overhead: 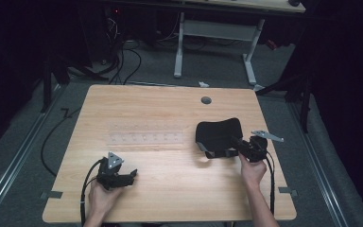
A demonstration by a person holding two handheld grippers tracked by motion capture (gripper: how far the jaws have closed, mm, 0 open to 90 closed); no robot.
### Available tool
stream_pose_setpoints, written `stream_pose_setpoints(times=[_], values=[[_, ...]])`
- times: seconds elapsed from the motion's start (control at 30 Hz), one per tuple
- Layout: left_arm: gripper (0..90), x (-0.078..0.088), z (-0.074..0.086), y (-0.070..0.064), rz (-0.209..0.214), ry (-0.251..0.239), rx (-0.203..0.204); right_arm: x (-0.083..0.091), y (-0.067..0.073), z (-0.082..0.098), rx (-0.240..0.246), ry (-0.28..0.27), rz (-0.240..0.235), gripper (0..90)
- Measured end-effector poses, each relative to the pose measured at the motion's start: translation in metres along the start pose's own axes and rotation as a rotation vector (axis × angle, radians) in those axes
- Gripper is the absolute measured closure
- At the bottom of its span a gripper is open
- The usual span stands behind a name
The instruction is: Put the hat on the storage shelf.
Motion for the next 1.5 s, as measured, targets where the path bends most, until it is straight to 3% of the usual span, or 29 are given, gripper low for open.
stream_pose_setpoints(times=[0.2,0.47,0.8,1.03,1.2,1.5], values=[[19.8,0.001,0.002,-0.006,0.021,0.003,-0.022,0.015,0.002,0.007,0.014,0.006,-0.003,85.2],[22.2,0.013,-0.002,-0.029,0.122,-0.008,-0.039,0.034,0.018,0.015,0.042,-0.002,-0.032,85.2],[24.2,0.028,-0.008,-0.048,0.198,-0.008,-0.068,0.050,0.039,0.023,0.074,0.008,-0.073,85.1],[24.2,0.040,-0.014,-0.064,0.256,-0.007,-0.090,0.060,0.061,0.026,0.092,0.000,-0.122,85.1],[23.3,0.049,-0.020,-0.078,0.297,-0.020,-0.126,0.070,0.081,0.027,0.134,0.009,-0.142,85.1],[23.4,0.059,-0.020,-0.097,0.347,-0.035,-0.173,0.070,0.113,0.023,0.174,0.028,-0.209,85.0]])
Point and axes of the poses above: each handheld gripper's, and its own axes: x roughly backward along the jaws, z roughly out of its underside, y roughly to its left, the point moved 10 cm from there along -x, roughly forward along the jaws, and after that the axes turned 12 degrees about y, right-handed, at the moved point
